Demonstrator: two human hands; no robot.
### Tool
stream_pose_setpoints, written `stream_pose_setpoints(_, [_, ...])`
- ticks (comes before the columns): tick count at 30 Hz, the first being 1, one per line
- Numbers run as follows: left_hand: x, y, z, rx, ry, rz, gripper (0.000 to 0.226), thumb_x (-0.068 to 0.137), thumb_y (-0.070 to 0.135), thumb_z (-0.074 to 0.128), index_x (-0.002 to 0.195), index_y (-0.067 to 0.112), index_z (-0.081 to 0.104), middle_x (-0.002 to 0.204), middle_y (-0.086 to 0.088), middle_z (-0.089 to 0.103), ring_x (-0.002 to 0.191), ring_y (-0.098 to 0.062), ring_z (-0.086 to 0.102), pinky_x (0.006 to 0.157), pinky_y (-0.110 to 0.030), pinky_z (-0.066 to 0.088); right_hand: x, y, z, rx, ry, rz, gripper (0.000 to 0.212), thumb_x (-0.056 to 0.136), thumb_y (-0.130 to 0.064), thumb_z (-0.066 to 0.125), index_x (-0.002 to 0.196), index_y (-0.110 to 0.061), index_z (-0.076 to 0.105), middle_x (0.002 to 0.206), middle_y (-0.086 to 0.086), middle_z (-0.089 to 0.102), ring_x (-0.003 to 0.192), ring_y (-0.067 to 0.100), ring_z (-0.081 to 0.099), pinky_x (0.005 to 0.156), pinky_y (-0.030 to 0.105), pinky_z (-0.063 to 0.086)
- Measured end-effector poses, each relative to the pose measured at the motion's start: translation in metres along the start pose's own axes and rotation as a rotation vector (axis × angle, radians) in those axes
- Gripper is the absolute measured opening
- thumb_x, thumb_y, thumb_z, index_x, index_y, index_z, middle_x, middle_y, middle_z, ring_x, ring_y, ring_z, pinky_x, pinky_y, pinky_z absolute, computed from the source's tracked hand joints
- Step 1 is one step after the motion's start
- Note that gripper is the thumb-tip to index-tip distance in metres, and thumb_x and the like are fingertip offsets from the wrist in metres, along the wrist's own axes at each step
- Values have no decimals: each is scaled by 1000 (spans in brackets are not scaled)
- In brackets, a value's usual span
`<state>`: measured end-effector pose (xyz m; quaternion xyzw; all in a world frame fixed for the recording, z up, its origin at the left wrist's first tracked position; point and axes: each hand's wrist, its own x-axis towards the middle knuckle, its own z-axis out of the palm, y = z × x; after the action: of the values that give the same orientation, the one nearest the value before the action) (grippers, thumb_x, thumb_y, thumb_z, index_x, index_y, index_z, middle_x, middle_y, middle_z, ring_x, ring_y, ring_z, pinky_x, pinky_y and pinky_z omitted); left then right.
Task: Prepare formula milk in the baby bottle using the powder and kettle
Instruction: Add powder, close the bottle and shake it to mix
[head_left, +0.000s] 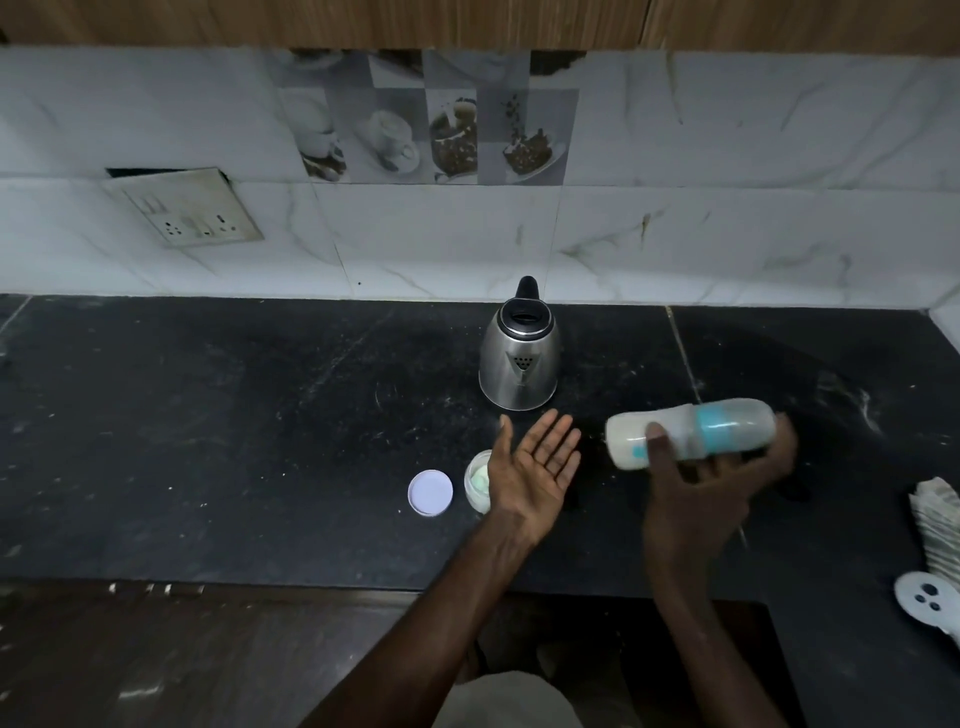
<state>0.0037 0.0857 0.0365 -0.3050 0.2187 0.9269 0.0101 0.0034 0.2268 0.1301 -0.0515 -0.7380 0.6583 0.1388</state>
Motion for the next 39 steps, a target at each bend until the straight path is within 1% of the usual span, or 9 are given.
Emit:
stream_pose_setpoints(3, [4,-5,-6,-37,18,-9,74,97,63,52,143,5,60,142,-17,65,135,-32,60,124,-50,36,-7,8,1,-224,-317,-12,108,74,-19,93,158,-39,26,122,-25,64,93,-6,70,85,27,58])
stream_pose_setpoints(7, [8,0,-5,-7,11,-4,72,97,65,48,143,10,61,141,-12,67,136,-28,60,125,-44,34,8,3,0,44,-27,30,104,79,-8,88,157,-35,25,132,-19,59,111,-5,67,95,35,61])
stream_pose_setpoints(11, [6,-6,-4,-64,-6,-22,75,95,62,55,143,4,60,143,-18,65,139,-34,55,125,-53,32,-7,10,6,-181,-328,36,104,74,-17,92,153,-43,29,125,-11,68,96,1,73,87,35,61])
stream_pose_setpoints(18, [5,-7,3,-74,-52,-14,75,95,62,57,142,4,61,141,-18,66,138,-35,56,126,-55,31,-3,4,0,-39,-316,57,102,80,-8,87,155,-42,27,138,-3,62,110,6,71,86,23,60])
stream_pose_setpoints(28, [-1,-10,8,-59,-57,-46,71,97,62,54,140,6,63,141,-16,66,136,-36,59,123,-56,35,-10,7,-2,-12,-410,56,102,81,-8,87,157,-39,26,118,-35,63,109,3,71,86,26,61])
stream_pose_setpoints(31, [0,-12,5,-52,-70,-33,75,94,64,60,140,5,63,146,-20,61,140,-41,53,124,-60,31,5,-5,-13,-214,-631,-87,108,76,-22,92,155,-49,23,134,-20,62,107,6,71,86,28,61])
stream_pose_setpoints(34, [0,-12,4,-17,-45,2,75,94,65,59,137,4,65,142,-20,64,140,-37,55,125,-56,32,34,-40,-26,-600,-961,-329,111,73,-41,90,147,-68,11,137,-15,61,94,-1,67,80,16,56])
stream_pose_setpoints(36, [-4,-10,5,14,-21,12,73,96,64,53,139,6,64,140,-15,67,133,-29,61,120,-45,40,52,-64,-37,-612,-918,-436,112,73,-44,88,147,-68,7,136,-21,57,95,-3,66,78,14,55])
stream_pose_setpoints(39, [-7,-10,2,28,-13,8,72,96,65,49,141,10,63,140,-11,68,133,-26,62,119,-40,41,60,-80,-48,-360,-568,-534,113,74,-28,88,158,-42,15,136,-35,46,114,-3,62,85,17,57])
